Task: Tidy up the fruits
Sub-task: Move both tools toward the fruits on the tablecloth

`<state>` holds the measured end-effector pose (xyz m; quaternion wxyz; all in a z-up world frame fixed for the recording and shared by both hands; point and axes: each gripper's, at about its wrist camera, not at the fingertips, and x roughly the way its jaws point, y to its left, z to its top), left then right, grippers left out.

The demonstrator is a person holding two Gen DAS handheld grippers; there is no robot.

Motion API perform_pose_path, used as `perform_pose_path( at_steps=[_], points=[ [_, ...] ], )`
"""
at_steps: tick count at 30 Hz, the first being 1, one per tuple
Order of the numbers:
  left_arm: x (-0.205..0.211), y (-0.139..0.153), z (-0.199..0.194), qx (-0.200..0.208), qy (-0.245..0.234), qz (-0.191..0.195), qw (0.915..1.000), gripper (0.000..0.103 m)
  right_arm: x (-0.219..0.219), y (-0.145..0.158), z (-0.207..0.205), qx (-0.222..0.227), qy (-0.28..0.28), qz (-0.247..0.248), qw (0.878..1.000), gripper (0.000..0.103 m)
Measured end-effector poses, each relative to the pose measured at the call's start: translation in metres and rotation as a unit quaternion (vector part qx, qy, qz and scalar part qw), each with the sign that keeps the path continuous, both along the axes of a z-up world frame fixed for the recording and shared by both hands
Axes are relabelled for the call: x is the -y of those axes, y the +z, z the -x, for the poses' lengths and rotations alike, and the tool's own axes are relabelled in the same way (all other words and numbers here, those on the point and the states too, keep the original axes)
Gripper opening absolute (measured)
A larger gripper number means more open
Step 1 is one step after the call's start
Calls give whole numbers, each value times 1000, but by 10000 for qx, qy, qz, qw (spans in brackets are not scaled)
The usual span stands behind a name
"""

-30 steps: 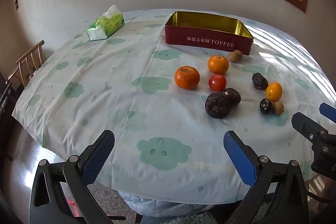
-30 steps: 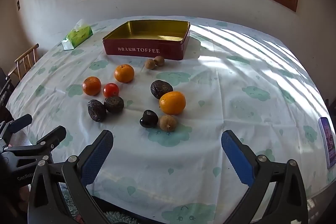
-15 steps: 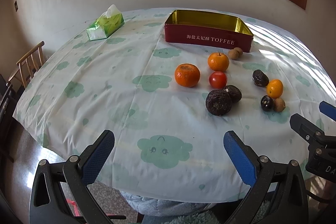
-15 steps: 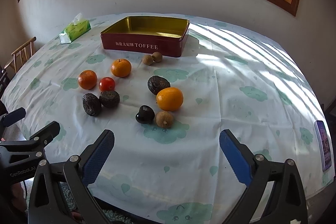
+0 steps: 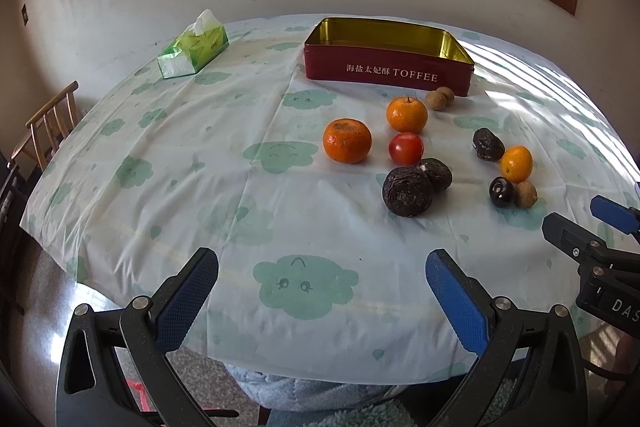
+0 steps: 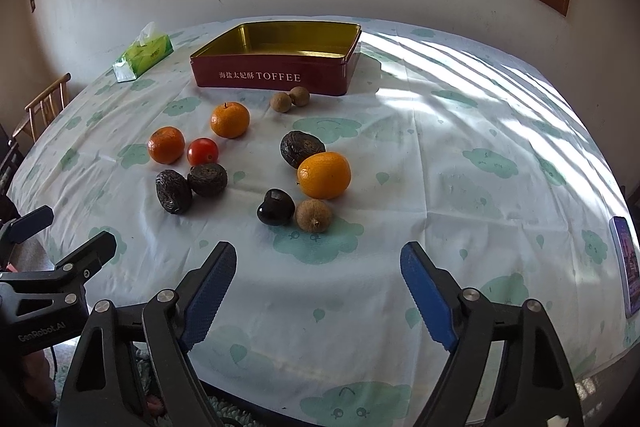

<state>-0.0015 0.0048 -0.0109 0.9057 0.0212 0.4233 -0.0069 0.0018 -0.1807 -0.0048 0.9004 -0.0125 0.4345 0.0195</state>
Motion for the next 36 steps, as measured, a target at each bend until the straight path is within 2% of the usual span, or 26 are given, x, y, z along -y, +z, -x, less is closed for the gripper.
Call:
perform_pose_path(
  at_steps=[5, 12, 19, 28, 36],
  points=[
    [-1, -1, -1, -20, 1, 31, 10000, 103, 1, -2, 0, -35, -7, -8, 10000, 76],
    [0, -2, 0, -28, -26, 14, 10000, 103, 0, -3, 0, -48, -4, -7, 10000, 75],
    [1, -3, 0, -19, -130, 194, 9997, 103, 1, -3, -1, -49, -1, -12, 10000, 75],
    [7, -8, -1, -108, -266, 81, 9996, 103, 2, -8, -2, -124, -16, -51, 9999, 74],
    [6, -11, -5, -191, -158, -37, 9997, 103, 5, -11, -7, -239, -4, -102, 9997, 72]
  ],
)
